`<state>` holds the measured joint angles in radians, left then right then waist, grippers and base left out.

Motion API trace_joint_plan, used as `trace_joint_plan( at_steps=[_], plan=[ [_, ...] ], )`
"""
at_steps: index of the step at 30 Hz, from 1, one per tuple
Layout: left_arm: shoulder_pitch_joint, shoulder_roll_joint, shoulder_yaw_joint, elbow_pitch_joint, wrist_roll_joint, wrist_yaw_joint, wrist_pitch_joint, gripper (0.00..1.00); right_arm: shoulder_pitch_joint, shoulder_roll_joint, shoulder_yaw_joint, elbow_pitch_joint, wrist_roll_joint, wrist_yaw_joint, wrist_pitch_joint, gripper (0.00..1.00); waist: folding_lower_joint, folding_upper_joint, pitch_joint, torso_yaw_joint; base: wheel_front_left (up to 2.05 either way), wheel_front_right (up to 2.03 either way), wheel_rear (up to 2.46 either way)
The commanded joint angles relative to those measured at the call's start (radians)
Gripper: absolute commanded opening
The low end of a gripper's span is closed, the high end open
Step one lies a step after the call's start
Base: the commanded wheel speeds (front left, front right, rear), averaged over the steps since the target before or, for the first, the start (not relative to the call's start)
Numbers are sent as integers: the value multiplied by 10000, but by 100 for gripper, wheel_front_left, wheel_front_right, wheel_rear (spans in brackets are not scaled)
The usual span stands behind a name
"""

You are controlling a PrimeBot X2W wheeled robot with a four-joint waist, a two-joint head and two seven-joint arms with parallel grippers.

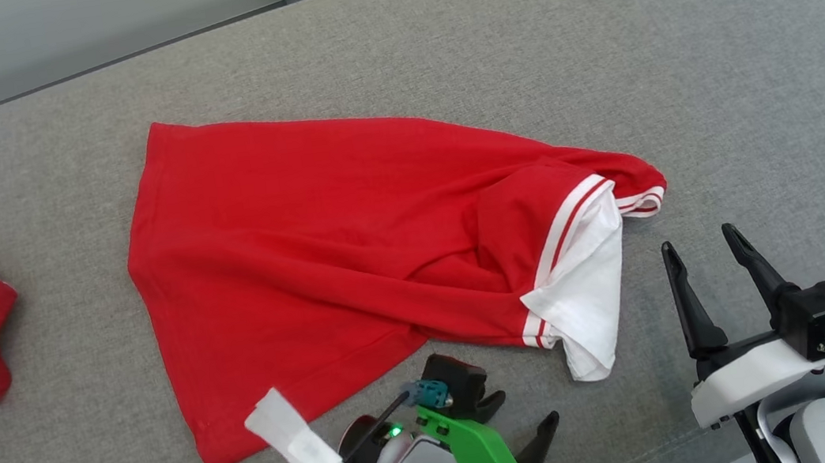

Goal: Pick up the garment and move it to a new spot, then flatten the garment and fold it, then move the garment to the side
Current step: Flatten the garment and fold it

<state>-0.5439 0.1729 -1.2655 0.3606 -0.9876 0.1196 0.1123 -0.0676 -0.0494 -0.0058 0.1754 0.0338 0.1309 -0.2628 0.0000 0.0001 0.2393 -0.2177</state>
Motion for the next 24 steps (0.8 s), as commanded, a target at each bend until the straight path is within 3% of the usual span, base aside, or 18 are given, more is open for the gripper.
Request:
trace_joint_plan(
  at_steps=[1,9,16,24],
  plan=[
    [121,90,95,-68,-41,67,-114,100,-52,-23,-14,-53,-94,-3,-32,100,0,-1,-63,160,0,0,0],
    [1097,1267,1568,-936,-322,1253,-2003,100,174,-31,-216,-347,-446,-5,-32,100,0,-1,-316,757,0,0,0],
    [2006,2878,2429,-2116,-787,2049,-2316,100,295,-124,-299,-494,-548,-5,-32,100,0,-1,-442,1094,0,0,0],
    [2888,3827,3627,-3457,-1006,2819,-3327,100,495,-202,-244,-627,-584,-3,-32,100,0,-1,-636,1313,0,0,0]
  ],
)
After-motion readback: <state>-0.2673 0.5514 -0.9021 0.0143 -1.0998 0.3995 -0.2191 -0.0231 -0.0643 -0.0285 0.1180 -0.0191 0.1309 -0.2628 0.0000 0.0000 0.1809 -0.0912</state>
